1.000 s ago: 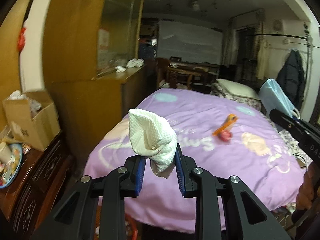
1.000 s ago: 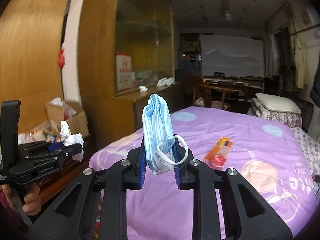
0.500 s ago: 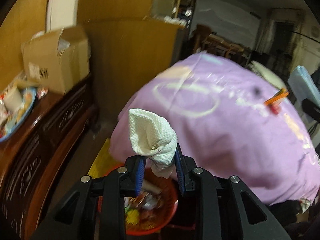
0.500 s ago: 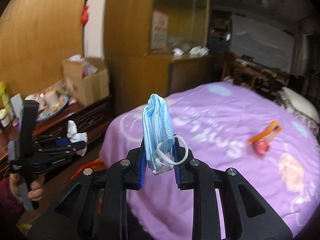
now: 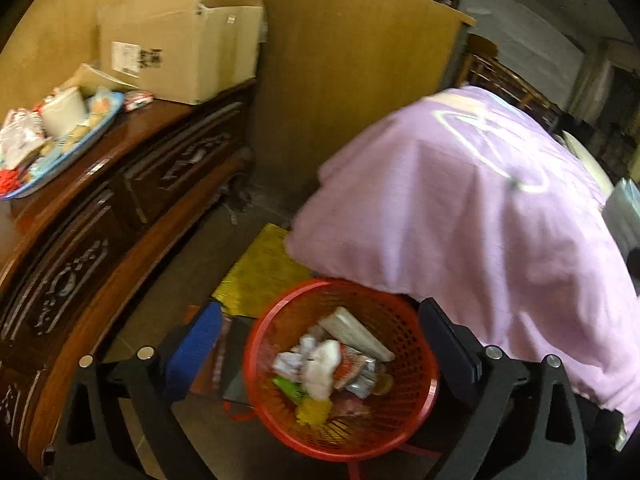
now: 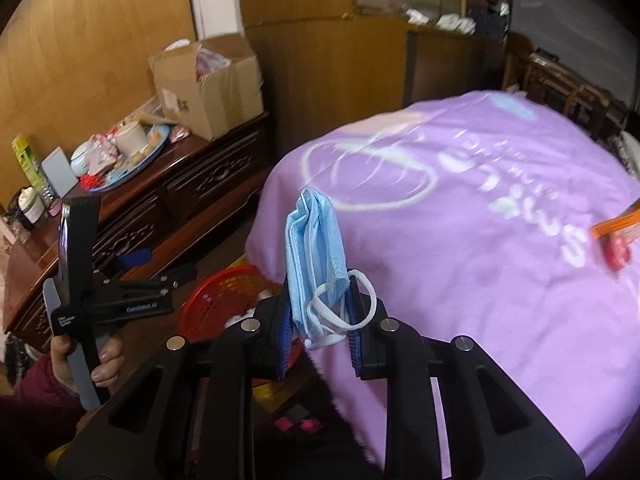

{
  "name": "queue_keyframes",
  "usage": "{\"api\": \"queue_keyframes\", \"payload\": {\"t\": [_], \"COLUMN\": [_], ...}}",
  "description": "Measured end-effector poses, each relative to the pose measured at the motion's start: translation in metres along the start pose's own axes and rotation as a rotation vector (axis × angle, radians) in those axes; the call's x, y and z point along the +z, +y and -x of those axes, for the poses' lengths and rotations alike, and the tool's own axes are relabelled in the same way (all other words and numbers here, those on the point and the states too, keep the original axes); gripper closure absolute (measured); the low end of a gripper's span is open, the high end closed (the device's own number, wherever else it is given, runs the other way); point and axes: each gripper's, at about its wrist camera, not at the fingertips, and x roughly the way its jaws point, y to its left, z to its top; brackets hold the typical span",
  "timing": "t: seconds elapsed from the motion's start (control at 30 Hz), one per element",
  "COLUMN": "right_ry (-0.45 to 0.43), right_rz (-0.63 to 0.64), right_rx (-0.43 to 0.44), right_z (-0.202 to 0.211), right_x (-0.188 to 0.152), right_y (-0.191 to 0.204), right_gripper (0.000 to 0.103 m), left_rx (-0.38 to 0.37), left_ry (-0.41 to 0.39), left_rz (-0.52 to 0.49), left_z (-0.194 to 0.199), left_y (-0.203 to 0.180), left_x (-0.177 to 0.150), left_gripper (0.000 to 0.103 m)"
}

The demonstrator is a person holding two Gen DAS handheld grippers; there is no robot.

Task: Collect trash
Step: 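Drop the tissue into the wastebasket with the left tool while the right tool drops the mask, then move both tools back toward the orange box and red cup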

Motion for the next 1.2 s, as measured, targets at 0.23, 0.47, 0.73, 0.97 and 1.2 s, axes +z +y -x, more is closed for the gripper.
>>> {"api": "queue_keyframes", "payload": {"t": [0.23,0.47,0.73,0.97,1.2], "right_ry": [0.103,0.182,0.228,0.202,0.14], "right_rz": [0.061,0.12,0.152,0.094,0.059], "right_rx": [0.082,0.133,0.166,0.174,0.145], "right_z": [-0.036,-0.067,-0.096,-0.093,-0.069], "right_x": [0.001,0.003,0.005,0.009,0.012], "right_y": [0.035,0.065,0.082,0.07,0.053], "right_gripper": [0.078,0.076,0.075,0.058,0.058], "left_rx": [0.153,0.198,0.221,0.214,0.188], "left_ry": [-0.003,0.011,0.02,0.018,-0.026], "left_rz": [-0.026,-0.015,0.021,0.018,-0.004], "left_z": [-0.003,-0.011,-0.016,-0.015,0.002], "left_y": [0.019,0.037,0.054,0.052,0.038], "left_x": [-0.002,-0.006,-0.009,-0.009,-0.001], "left_gripper": [0.006,0.006,0.006,0.006,0.006]}}
